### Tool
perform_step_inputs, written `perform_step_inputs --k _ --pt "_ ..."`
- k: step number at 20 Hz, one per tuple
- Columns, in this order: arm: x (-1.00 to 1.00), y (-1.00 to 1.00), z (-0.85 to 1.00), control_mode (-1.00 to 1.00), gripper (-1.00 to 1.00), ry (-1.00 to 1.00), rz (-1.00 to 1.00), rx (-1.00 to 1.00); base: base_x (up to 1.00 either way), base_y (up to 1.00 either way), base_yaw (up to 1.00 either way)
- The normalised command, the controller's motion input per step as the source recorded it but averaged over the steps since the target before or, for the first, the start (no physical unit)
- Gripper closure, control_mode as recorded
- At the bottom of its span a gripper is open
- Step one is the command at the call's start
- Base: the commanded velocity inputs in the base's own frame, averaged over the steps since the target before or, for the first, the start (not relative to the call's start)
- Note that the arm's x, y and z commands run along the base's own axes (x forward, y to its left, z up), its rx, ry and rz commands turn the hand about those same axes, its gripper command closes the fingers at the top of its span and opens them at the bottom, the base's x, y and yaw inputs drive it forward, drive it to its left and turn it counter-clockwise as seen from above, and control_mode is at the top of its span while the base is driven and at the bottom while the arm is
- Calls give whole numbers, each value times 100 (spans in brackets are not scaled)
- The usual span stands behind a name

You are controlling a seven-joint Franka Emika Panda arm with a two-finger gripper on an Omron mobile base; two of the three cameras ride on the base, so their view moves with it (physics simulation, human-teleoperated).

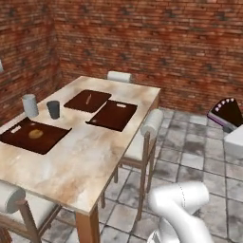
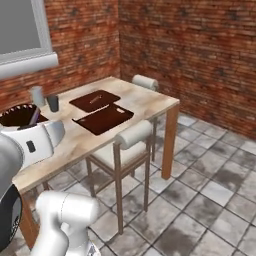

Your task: Take the cakes from the fridge and place them on the empty tray on the dining counter.

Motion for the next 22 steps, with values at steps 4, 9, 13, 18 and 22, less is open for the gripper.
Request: perform_step_inputs --k 4,9,13,18,22 --pt "0 0 0 100 100 0 0 0 100 -45 25" --pt "0 0 0 100 100 0 0 0 93 32 23" --pt "0 0 0 100 100 0 0 0 6 100 24" --pt "0 0 0 100 100 0 0 0 16 35 30" --pt "0 0 0 100 100 0 0 0 13 0 44"
